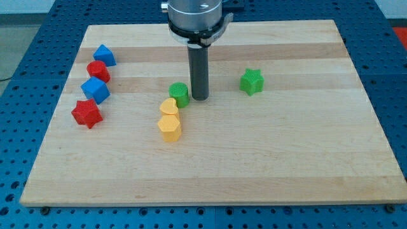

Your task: Slide green star close to green circle

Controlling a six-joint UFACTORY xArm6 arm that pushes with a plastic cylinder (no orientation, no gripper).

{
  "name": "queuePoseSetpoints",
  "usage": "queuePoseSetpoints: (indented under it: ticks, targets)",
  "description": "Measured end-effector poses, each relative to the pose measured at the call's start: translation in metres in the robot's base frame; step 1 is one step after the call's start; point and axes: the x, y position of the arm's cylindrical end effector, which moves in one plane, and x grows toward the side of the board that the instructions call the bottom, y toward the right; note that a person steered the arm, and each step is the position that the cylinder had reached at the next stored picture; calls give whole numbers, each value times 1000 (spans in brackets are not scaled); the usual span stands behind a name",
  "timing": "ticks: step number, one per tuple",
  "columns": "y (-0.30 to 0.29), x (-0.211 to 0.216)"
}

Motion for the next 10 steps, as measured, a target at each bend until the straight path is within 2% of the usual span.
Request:
queuePoseSetpoints:
  ticks: [3, 4, 5, 6, 7, 10]
  targets:
    - [-15, -9]
    - [9, -9]
    - [78, 19]
    - [178, 25]
    - [229, 9]
    - [130, -27]
